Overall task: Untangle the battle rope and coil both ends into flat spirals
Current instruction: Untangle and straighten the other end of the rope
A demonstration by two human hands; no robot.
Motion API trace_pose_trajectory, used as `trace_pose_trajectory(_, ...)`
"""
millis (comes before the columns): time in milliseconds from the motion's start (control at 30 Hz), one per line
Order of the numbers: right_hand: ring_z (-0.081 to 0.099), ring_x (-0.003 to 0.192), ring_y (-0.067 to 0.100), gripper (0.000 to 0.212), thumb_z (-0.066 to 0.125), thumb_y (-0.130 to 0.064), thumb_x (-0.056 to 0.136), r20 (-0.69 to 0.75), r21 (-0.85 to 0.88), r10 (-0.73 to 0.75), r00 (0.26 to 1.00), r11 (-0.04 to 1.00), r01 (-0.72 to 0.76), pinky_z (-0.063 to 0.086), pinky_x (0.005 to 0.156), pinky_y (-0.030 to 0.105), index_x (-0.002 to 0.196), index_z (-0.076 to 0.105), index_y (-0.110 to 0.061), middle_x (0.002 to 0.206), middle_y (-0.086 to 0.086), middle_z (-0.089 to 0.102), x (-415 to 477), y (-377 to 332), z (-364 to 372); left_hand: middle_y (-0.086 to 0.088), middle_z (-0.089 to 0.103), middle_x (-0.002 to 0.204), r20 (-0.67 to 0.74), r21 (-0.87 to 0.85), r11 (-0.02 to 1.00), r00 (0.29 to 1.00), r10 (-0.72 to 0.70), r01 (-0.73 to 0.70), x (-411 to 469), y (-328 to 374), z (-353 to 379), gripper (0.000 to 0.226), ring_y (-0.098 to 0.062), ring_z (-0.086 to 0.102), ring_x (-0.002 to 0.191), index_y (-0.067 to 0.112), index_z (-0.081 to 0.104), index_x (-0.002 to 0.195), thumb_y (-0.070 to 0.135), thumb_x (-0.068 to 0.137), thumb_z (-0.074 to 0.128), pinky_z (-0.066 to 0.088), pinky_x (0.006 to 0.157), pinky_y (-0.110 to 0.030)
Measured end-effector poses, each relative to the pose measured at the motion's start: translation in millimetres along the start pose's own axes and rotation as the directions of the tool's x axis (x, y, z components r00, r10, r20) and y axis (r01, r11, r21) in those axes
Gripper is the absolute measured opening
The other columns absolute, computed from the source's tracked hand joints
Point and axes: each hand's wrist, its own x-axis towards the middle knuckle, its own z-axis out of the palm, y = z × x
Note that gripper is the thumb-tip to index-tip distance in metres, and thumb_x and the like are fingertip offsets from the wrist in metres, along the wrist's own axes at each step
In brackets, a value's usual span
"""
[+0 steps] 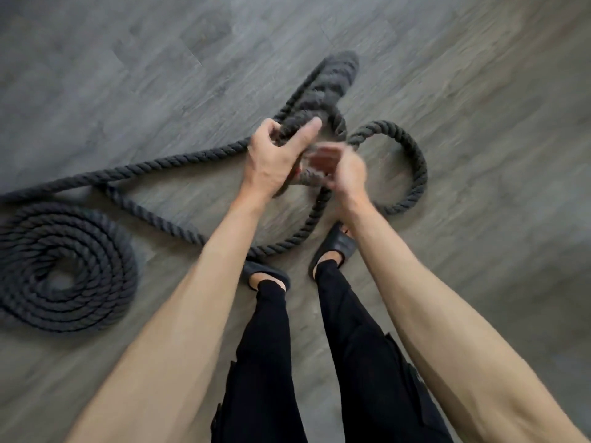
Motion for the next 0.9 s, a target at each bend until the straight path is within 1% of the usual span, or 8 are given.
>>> trace_pose_trajectory(67,0.062,0.098,0.026,0.029,0.053,-0.032,0.1,-0.023,-0.167,0.192,0.981,0.967,-0.193,0.052,0.079,0.037,0.123,0.057,-0.014,0.101,0.008,0.064,-1.7,39.3,-5.2,-0.007,0.059,0.054,-0.049,-0.35,0.933,0.993,-0.105,0.082,-3.5,9.9,5.6,0.054,-0.027,0.056,0.045,0.014,0.055,0.076,0.062,0.067,0.078,0.047,0.051,-0.04)
trace_pose_trajectory(133,0.055,0.122,0.041,0.061,0.054,-0.05,0.098,0.095,0.077,0.505,0.858,0.855,-0.512,0.047,0.096,0.058,0.148,0.032,-0.022,0.133,0.023,0.053,-4.3,67.6,-7.0,-0.007,0.056,0.052,-0.055,-0.513,0.845,0.977,-0.207,0.15,-7.1,12.2,4.4,0.047,-0.023,0.053,0.043,0.017,0.063,0.067,0.061,0.069,0.078,0.046,0.051,-0.035)
trace_pose_trajectory(200,0.051,0.13,0.047,0.081,0.046,-0.06,0.099,0.305,0.435,0.51,0.804,0.677,-0.594,0.042,0.105,0.063,0.156,0.02,-0.008,0.145,0.032,0.044,4.2,81.3,-6.7,-0.007,0.053,0.052,-0.04,-0.634,0.739,0.945,-0.324,0.226,-12.1,7.6,-6.3,0.048,-0.022,0.05,0.042,0.018,0.065,0.063,0.064,0.068,0.077,0.046,0.05,-0.031)
trace_pose_trajectory(300,0.054,0.127,0.041,0.081,0.041,-0.061,0.1,0.355,0.605,0.41,0.84,0.584,-0.541,0.045,0.105,0.056,0.151,0.037,0.002,0.14,0.03,0.053,17.7,73.5,9.5,-0.005,0.049,0.057,0.03,-0.81,0.504,0.878,-0.478,0.301,-16.0,-7.5,-28.7,0.057,-0.019,0.046,0.044,0.014,0.054,0.075,0.068,0.07,0.071,0.044,0.05,-0.027)
trace_pose_trajectory(467,0.069,0.096,0.04,0.053,0.065,-0.031,0.094,-0.015,0.656,0.318,0.948,0.719,-0.231,0.059,0.079,0.053,0.136,0.052,-0.001,0.118,0.023,0.065,12.4,37.7,14.8,-0.007,0.053,0.06,0.038,-0.911,0.298,0.778,-0.627,0.285,-12.7,-27.3,-43.7,0.057,-0.022,0.053,0.051,0.012,0.05,0.08,0.067,0.083,0.059,0.053,0.057,-0.033)
trace_pose_trajectory(633,0.073,0.07,0.03,0.047,0.063,-0.009,0.095,-0.208,0.39,-0.17,0.963,0.889,0.241,0.061,0.065,0.049,0.132,0.033,-0.011,0.091,0.022,0.061,-6.3,-16.6,-1.9,-0.017,0.054,0.135,-0.213,-0.57,0.564,0.556,-0.804,0.597,-8.0,-73.4,-41.2,0.049,-0.034,0.06,0.117,0.01,0.043,0.137,0.039,0.098,0.052,0.052,0.095,-0.052)
trace_pose_trajectory(767,0.072,0.071,0.02,0.037,0.069,-0.019,0.093,-0.181,-0.07,-0.497,0.849,0.867,0.493,0.061,0.064,0.04,0.115,0.041,-0.01,0.092,0.011,0.061,-33.7,-17.2,-15.6,-0.019,0.053,0.131,-0.527,0.199,0.841,0.778,-0.342,0.504,-3.2,-61.0,-18.6,0.039,-0.034,0.051,0.122,0.009,0.056,0.125,0.026,0.091,0.06,0.044,0.102,-0.038)
trace_pose_trajectory(900,0.065,0.1,0.014,0.052,0.077,-0.027,0.088,-0.016,-0.41,-0.566,0.824,0.756,0.511,0.052,0.089,0.03,0.123,0.046,-0.004,0.108,0.004,0.067,-56.0,30.0,-42.3,-0.013,0.065,0.096,0.039,0.093,0.887,0.888,-0.458,0.453,38.0,-0.3,45.0,0.046,-0.028,0.063,0.096,0.007,0.065,0.103,0.05,0.095,0.052,0.045,0.082,-0.033)
